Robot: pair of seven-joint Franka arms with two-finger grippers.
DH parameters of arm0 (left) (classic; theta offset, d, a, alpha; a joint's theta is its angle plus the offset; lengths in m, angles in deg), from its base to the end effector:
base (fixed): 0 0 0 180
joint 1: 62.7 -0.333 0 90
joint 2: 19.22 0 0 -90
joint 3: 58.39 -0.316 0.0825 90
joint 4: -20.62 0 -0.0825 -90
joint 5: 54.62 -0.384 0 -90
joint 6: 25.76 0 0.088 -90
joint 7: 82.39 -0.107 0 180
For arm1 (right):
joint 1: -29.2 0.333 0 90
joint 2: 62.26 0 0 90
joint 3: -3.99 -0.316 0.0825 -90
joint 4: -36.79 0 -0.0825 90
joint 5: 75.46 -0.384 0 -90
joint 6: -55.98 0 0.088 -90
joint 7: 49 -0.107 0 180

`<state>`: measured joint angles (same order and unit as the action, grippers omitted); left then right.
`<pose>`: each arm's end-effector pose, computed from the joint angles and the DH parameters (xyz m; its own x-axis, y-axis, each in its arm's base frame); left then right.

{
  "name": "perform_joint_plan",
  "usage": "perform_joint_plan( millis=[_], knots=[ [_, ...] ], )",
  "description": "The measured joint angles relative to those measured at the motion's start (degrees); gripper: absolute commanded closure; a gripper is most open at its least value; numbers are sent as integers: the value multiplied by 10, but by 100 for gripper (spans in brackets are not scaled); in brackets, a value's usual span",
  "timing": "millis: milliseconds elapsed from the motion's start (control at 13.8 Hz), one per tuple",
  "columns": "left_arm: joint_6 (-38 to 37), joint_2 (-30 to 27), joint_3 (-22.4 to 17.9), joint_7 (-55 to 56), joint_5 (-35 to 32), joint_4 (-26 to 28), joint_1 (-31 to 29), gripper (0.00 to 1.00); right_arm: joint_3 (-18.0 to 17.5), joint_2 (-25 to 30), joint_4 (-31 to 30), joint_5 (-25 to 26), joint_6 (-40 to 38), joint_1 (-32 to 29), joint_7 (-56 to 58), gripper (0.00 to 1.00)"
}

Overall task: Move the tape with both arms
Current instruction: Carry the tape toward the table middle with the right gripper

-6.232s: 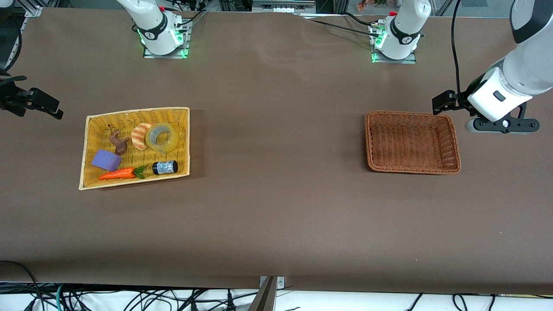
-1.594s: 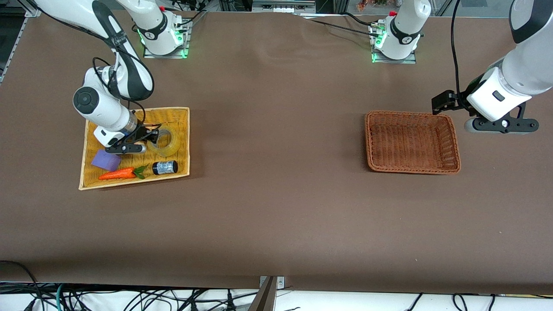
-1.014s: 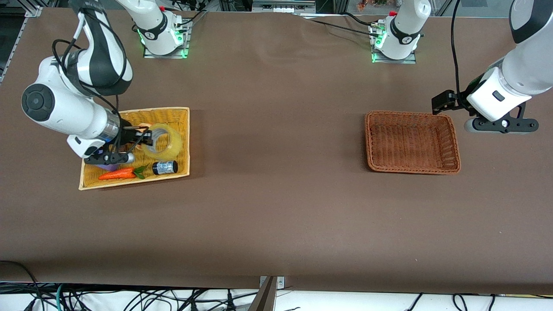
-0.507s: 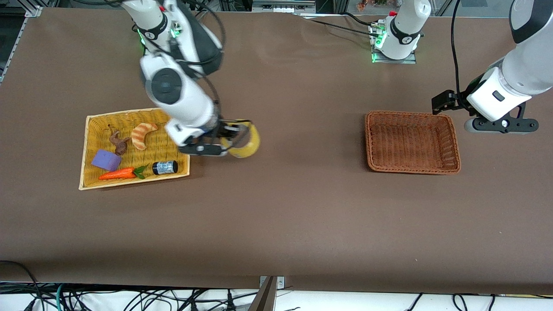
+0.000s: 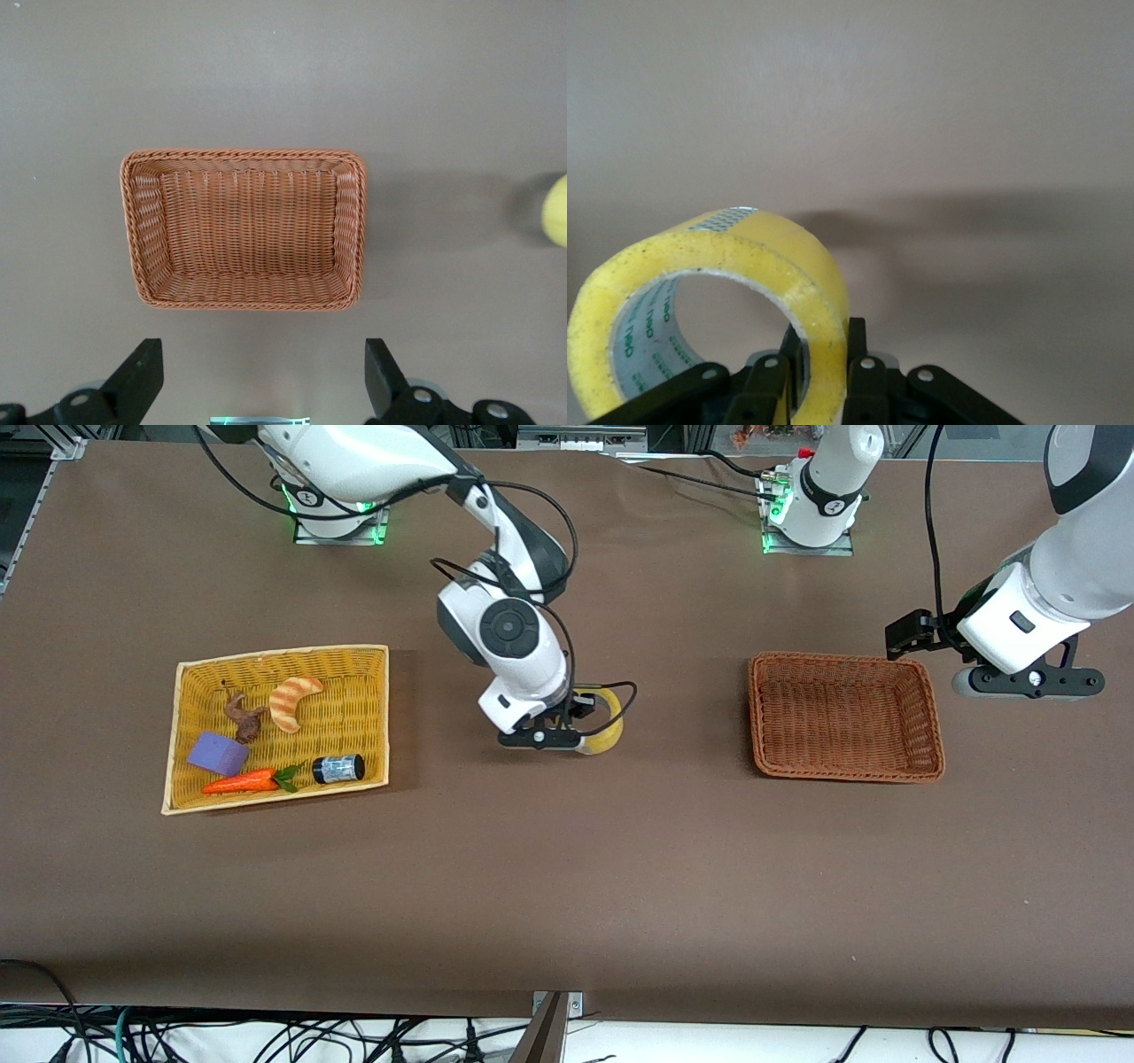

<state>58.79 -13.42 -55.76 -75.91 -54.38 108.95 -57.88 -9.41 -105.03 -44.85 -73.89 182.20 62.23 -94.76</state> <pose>0.5672 -0.0734 0.5736 0.9860 -0.0161 -0.1662 -0.0180 -0.9998 -0.0100 0.5284 0.5051 0.2666 0.9974 -0.0328 -0.0637 -0.0407 -0.9910 -0.1278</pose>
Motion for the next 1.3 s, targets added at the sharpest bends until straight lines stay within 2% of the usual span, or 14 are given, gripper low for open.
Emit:
perform_joint_plan(
  millis=[217,652,725,797,870,942,1014,1304],
  knots=[
    [0,0,0,0,0,0,0,0,0,-39,2,6,19,12,-3,100],
    [0,0,1,0,0,0,1,0,1,-58,6,17,19,20,-3,100],
    [0,0,2,0,0,0,1,0,1,-58,6,18,18,21,-3,94],
    [0,-1,3,0,0,0,1,0,1,-58,6,19,18,21,-3,71],
    [0,-1,6,0,0,0,1,0,1,-58,6,20,18,21,-3,54],
    [0,-1,7,0,0,0,1,0,1,-59,6,20,18,22,-3,8],
    [0,0,8,0,0,0,1,0,1,-60,6,21,18,23,-3,0],
    [0,0,8,-1,0,0,1,0,1,-53,26,40,16,24,-3,0]
  ],
)
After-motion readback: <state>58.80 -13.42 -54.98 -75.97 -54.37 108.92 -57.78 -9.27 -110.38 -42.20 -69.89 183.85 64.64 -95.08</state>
